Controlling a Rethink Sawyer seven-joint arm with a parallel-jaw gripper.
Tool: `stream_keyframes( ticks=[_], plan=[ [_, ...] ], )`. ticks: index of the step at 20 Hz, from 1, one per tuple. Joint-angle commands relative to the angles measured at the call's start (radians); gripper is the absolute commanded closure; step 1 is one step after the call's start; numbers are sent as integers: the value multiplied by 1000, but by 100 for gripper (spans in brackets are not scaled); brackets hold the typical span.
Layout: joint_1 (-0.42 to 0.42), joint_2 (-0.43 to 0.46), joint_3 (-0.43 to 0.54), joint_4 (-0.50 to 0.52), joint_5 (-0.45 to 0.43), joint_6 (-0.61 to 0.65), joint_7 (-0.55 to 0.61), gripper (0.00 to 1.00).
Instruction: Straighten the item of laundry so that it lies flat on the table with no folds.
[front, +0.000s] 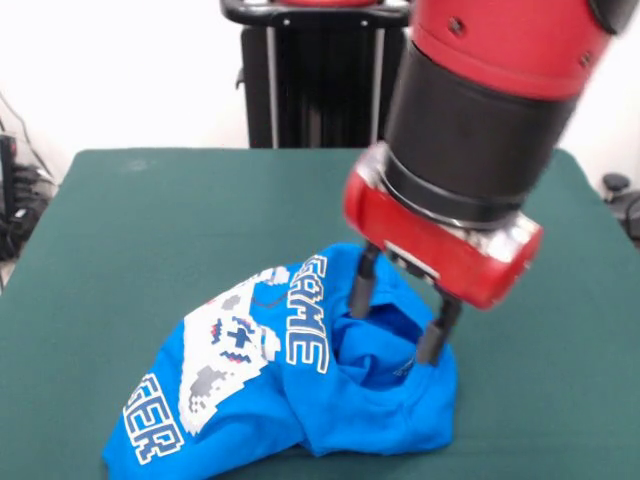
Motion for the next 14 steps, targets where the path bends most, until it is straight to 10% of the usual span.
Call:
stream_keyframes(
  ticks=[1, 14],
  plan=[
    [55, 118, 100, 15, 29, 72, 100, 0],
    [69, 127, 75, 44, 11, 97, 21, 0]
  ],
)
